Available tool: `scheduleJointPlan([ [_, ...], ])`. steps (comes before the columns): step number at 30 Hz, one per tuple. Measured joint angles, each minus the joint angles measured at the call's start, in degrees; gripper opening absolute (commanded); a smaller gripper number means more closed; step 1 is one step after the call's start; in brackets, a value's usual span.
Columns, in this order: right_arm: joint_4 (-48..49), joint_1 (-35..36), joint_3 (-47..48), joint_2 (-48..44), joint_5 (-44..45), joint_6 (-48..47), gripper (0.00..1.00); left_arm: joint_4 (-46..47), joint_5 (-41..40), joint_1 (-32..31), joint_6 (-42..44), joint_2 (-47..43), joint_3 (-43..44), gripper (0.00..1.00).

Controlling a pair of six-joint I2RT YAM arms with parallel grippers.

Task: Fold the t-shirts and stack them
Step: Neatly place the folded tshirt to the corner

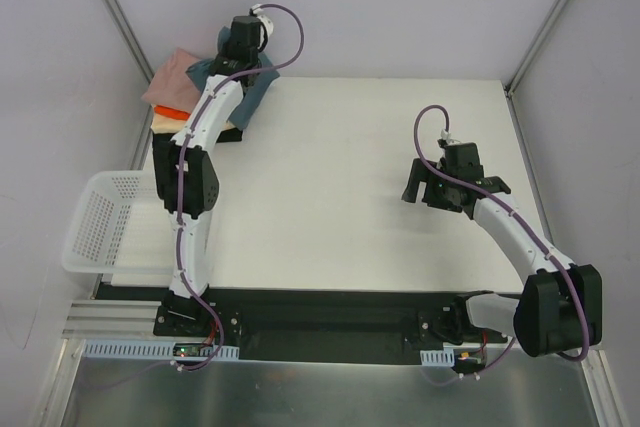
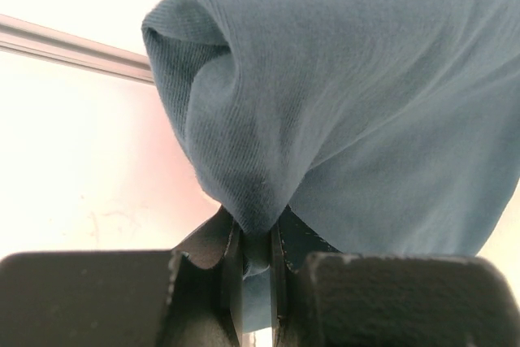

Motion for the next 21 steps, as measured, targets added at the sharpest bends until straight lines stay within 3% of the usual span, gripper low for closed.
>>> scheduleJointPlan([
  [21,-0.02,0.00,0.00,0.04,0.98,0.02,0.96,3.28,-0.07,2.43,0.94,-12.31,-1.70,0.00],
])
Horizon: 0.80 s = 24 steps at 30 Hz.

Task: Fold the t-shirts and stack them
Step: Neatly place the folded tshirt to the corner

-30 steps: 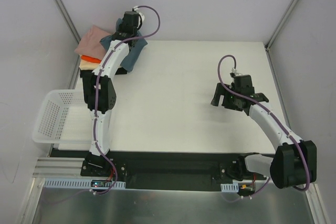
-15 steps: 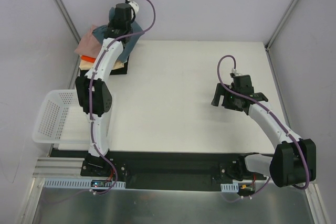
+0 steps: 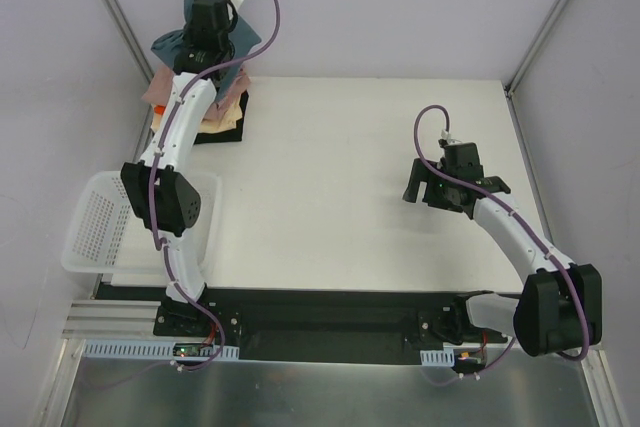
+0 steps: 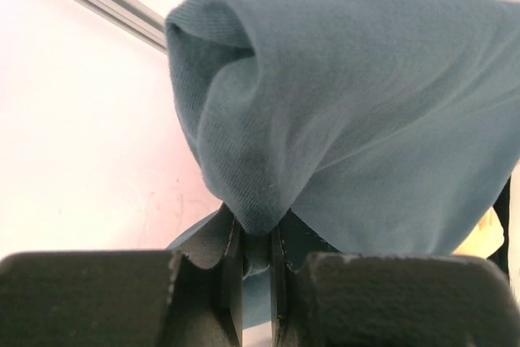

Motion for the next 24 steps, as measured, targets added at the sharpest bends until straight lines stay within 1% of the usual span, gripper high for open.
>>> scheduleJointPlan([
  [6,-0.02,0.00,0.02,0.72,-0.07,0.00,0.96,0.28,0.00,-0.02,-0.04,-2.58,-1.53,0.00],
  [14,-1.01,0.00,0.50,0.90,0.07,0.00,0.96,0.66,0.04,0.02,-0.24,-2.05,-2.27,0.00],
  [19,-2.27,0.00,1.97,1.99,0.85,-0.02,0.96,1.07,0.81,0.85,-1.07,0.72,-2.08,0.00],
  [24,-4.59,-0.02,3.58,2.54,3.19,-0.07,0.96,1.03,3.37,4.04,-3.74,5.95,-1.55,0.00],
])
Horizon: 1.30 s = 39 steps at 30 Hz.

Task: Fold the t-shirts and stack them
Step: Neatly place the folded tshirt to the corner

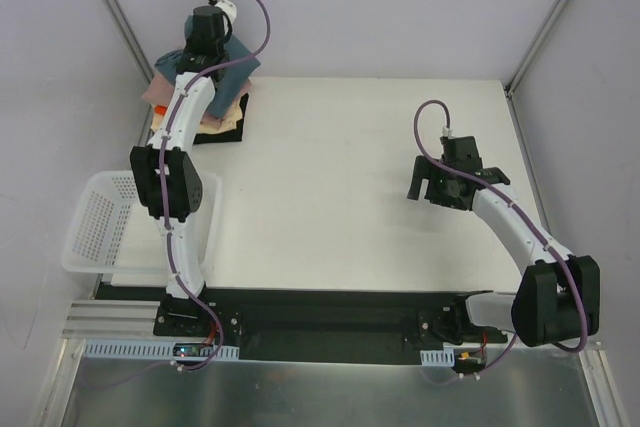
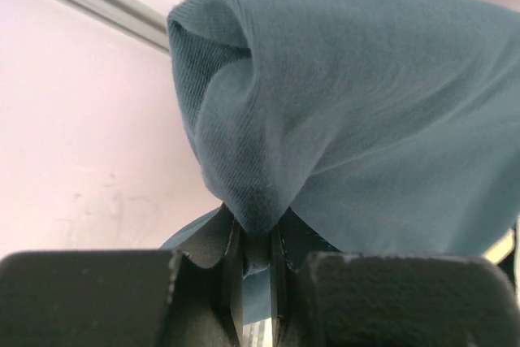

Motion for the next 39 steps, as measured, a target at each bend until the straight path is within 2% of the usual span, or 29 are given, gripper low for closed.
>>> scheduleJointPlan([
  [4,-1.77,-0.02,1.99,0.83,1.81,-0.02,0.96,0.00,1.27,3.58,-2.49,3.45,0.92,0.00],
  [8,-2.99,-0.02,3.37,1.36,2.93,-0.13,0.96,0.13,2.78,6.78,-5.38,6.45,2.89,0.07],
  [17,-5.49,-0.02,5.42,2.25,4.39,-0.11,0.96,0.52,5.86,11.08,-9.33,10.86,6.29,0.09],
  [21,-6.56,-0.02,6.56,3.06,4.55,-0.04,0.96,0.59,6.21,11.85,-10.16,12.13,6.51,0.21],
  [22,-6.84,-0.02,6.88,3.39,4.57,-0.07,0.96,0.63,6.27,12.11,-10.32,12.39,6.60,0.44],
  [25,-7.48,-0.02,7.69,4.15,4.66,0.07,0.96,0.92,6.29,12.46,-10.43,12.81,6.60,0.87],
  [26,-7.52,-0.02,7.80,4.24,4.74,0.07,0.96,0.96,6.27,12.57,-10.67,12.83,6.60,0.97],
  [30,-7.89,-0.02,7.96,4.28,4.81,0.02,0.96,2.05,6.29,12.59,-12.55,12.33,5.60,0.99],
  [39,-7.02,-0.02,6.97,3.72,5.64,0.02,0.96,-0.44,5.01,10.03,-16.85,2.36,-7.15,0.99],
])
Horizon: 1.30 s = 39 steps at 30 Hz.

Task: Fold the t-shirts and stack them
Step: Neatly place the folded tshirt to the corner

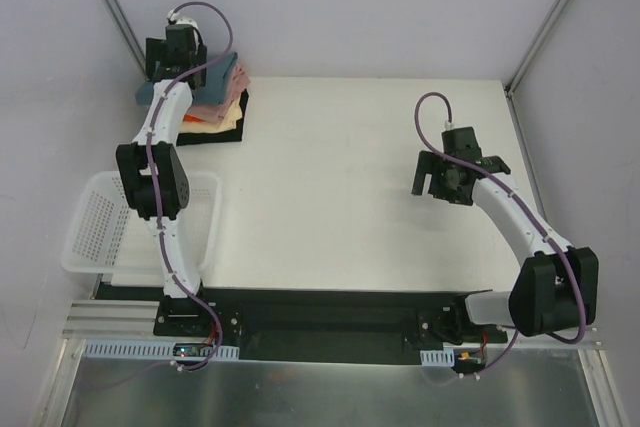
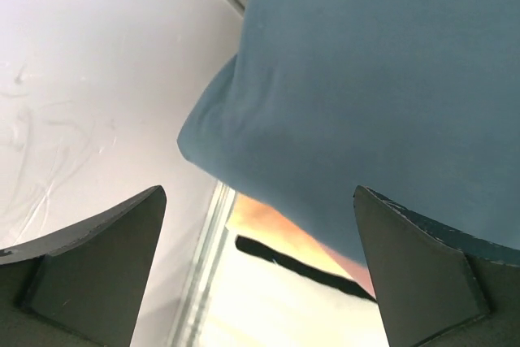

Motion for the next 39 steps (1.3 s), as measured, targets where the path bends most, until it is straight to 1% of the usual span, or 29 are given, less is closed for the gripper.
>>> scheduleJointPlan([
  [3,0.59,0.00,-2.03,-1.92,-0.04,0.00,0.96,-0.87,-1.49,-3.15,-1.40,-3.78,-2.05,0.99],
  [6,1.18,0.00,-4.48,-5.75,-0.11,0.00,0.96,-2.80,-2.67,-8.02,-4.02,-7.93,-2.91,0.99],
  [9,2.36,0.00,-6.67,-10.49,-0.24,0.00,0.96,-4.98,0.48,-12.44,-8.79,-13.68,-5.49,0.99],
  [12,4.44,0.00,-8.81,-14.58,-0.70,-0.02,0.96,-6.25,8.98,-15.08,-17.44,-23.58,-13.44,0.99],
  [15,7.08,0.00,-10.91,-16.65,-2.10,-0.13,0.96,-6.45,16.02,-14.71,-26.80,-34.49,-23.61,0.99],
  [17,8.26,0.00,-12.09,-17.33,-2.91,-0.15,0.96,-6.38,19.06,-14.51,-32.70,-41.55,-31.43,0.99],
  [20,9.31,0.00,-13.22,-18.27,-2.82,-0.15,0.96,-5.53,19.43,-17.05,-37.97,-47.67,-41.42,0.99],
  [21,9.57,0.00,-13.42,-18.58,-2.71,-0.13,0.96,-5.22,19.08,-19.04,-39.23,-49.00,-45.07,0.99],
  [25,11.08,0.00,-14.64,-20.39,-2.40,-0.02,0.96,-5.77,18.49,-25.42,-43.17,-51.98,-58.38,0.99],
  [27,11.67,0.00,-15.32,-20.98,-2.67,0.02,0.96,-7.04,18.43,-25.70,-44.35,-53.44,-62.42,0.99],
  [30,12.33,0.00,-15.78,-21.11,-3.13,0.02,0.96,-7.76,18.27,-25.57,-45.53,-56.89,-65.46,0.99],
  [35,13.66,0.00,-16.04,-21.18,-3.32,0.04,0.96,-6.84,17.20,-25.62,-45.77,-64.43,-66.23,0.99],
  [39,14.88,0.00,-17.38,-21.70,-3.32,0.13,0.96,-5.97,15.02,-25.62,-45.77,-68.15,-67.67,0.99],
])
